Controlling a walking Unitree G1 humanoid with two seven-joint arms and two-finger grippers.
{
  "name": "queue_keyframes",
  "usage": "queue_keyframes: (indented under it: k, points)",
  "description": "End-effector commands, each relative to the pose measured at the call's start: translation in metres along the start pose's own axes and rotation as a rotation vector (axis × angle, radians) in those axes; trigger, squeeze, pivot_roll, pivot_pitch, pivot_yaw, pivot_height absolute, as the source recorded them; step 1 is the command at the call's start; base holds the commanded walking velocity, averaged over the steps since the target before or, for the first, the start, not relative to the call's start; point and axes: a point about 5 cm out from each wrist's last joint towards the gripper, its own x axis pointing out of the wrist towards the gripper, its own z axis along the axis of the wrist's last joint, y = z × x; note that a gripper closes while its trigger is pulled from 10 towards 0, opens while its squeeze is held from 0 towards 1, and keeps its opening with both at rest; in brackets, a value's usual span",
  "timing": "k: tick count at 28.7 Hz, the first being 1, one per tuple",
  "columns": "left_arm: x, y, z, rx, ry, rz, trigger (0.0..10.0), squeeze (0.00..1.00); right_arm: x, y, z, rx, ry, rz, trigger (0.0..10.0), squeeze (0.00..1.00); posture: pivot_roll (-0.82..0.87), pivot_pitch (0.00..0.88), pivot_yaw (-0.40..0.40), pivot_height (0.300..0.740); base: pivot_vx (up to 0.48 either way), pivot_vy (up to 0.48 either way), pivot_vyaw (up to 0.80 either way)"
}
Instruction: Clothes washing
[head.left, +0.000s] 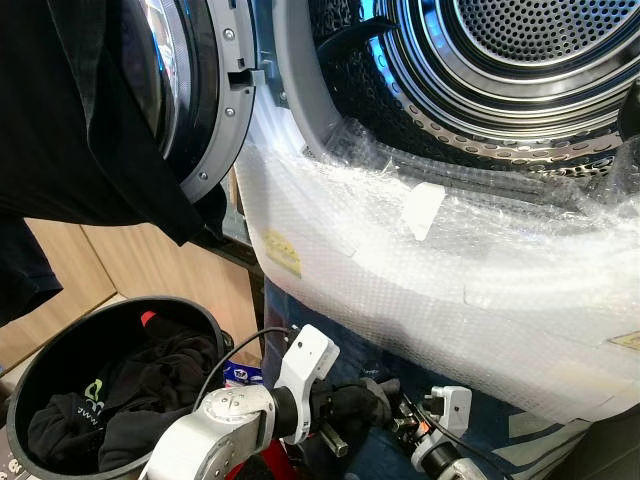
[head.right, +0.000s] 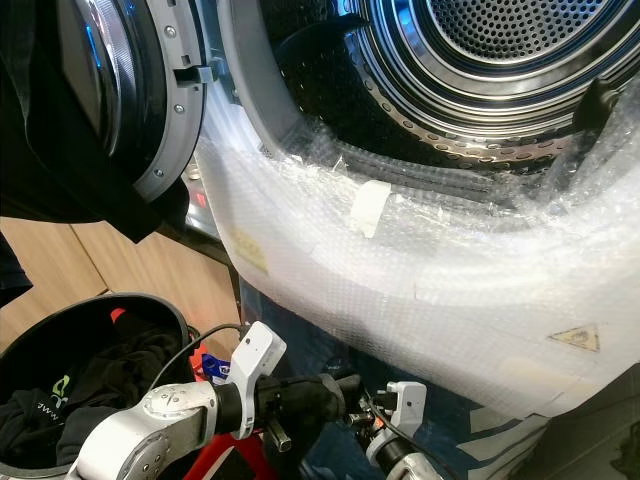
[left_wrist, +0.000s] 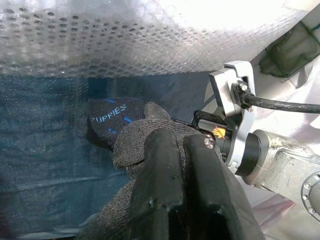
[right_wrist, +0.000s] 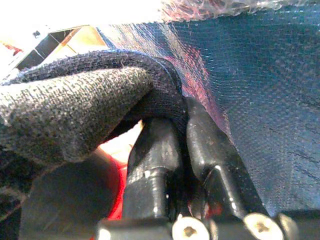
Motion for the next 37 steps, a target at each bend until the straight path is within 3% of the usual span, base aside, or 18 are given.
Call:
queue_keyframes:
  k: [1,4,12,17,18,20,22,23,26,27,29,32,37]
  points:
    - [-0.003,0.0,0.0,0.035,0.003,0.011,10.0,1.0,0.0,-0.001,0.004,-0.011,-0.013,0.005,0.0,0.0,0.17,0.0,0.018,0.74,0.0,0.0,0.0]
    - [-0.009,0.006,0.0,0.081,0.027,0.054,10.0,1.0,0.0,-0.003,0.007,-0.021,-0.016,0.002,0.0,0.0,0.17,0.0,0.02,0.74,0.0,0.0,0.0]
    - [-0.025,0.014,-0.005,0.106,0.069,0.135,10.0,1.0,-0.002,-0.006,0.008,-0.04,-0.007,-0.003,0.0,0.0,0.18,0.0,0.015,0.74,0.0,0.0,0.0]
    - [-0.04,0.037,0.004,0.132,-0.066,0.376,10.0,1.0,-0.004,-0.005,0.008,-0.048,0.003,0.057,0.0,0.0,0.19,0.0,0.013,0.74,0.0,0.0,0.0]
    - [-0.044,0.041,0.006,0.153,-0.095,0.426,10.0,0.0,-0.005,-0.004,0.007,-0.053,0.014,0.089,0.0,0.0,0.19,0.0,0.014,0.74,0.0,0.0,0.0]
    - [-0.049,0.047,0.008,0.175,-0.123,0.493,10.0,0.0,-0.007,-0.002,0.005,-0.057,0.031,0.132,0.0,0.0,0.19,0.0,0.014,0.74,0.0,0.0,0.0]
    - [-0.069,0.069,0.007,0.212,-0.176,0.739,10.0,0.0,-0.013,0.004,-0.001,-0.072,0.089,0.241,0.0,0.0,0.19,0.0,0.012,0.74,0.0,0.0,0.0]
    - [-0.073,0.072,0.007,0.226,-0.186,0.781,10.0,0.0,-0.014,0.005,-0.003,-0.074,0.099,0.262,0.0,0.0,0.19,0.0,0.011,0.74,0.0,0.0,0.0]
    - [-0.093,0.092,0.001,0.161,-0.228,0.985,10.0,0.0,-0.019,0.01,-0.006,-0.083,0.132,0.348,0.0,0.0,0.19,0.0,0.011,0.74,0.0,0.0,0.0]
    - [-0.093,0.092,0.001,0.161,-0.228,0.985,10.0,0.0,-0.019,0.01,-0.006,-0.083,0.132,0.348,0.0,0.0,0.19,0.0,0.011,0.74,0.0,0.0,0.0]
    - [-0.113,0.107,-0.005,0.197,-0.218,1.146,10.0,0.0,-0.025,0.017,-0.009,-0.1,0.164,0.452,0.0,0.0,0.19,0.0,0.01,0.74,0.0,0.0,0.0]
    - [-0.12,0.111,-0.007,0.185,-0.221,1.185,10.0,0.0,-0.027,0.02,-0.007,-0.111,0.167,0.485,0.0,0.0,0.19,0.0,0.011,0.74,0.0,0.0,0.0]
    - [-0.131,0.12,-0.014,0.217,-0.227,1.264,10.0,0.0,-0.041,0.044,0.008,-0.171,0.16,0.66,0.0,0.0,0.19,0.0,0.011,0.74,0.0,0.0,0.0]
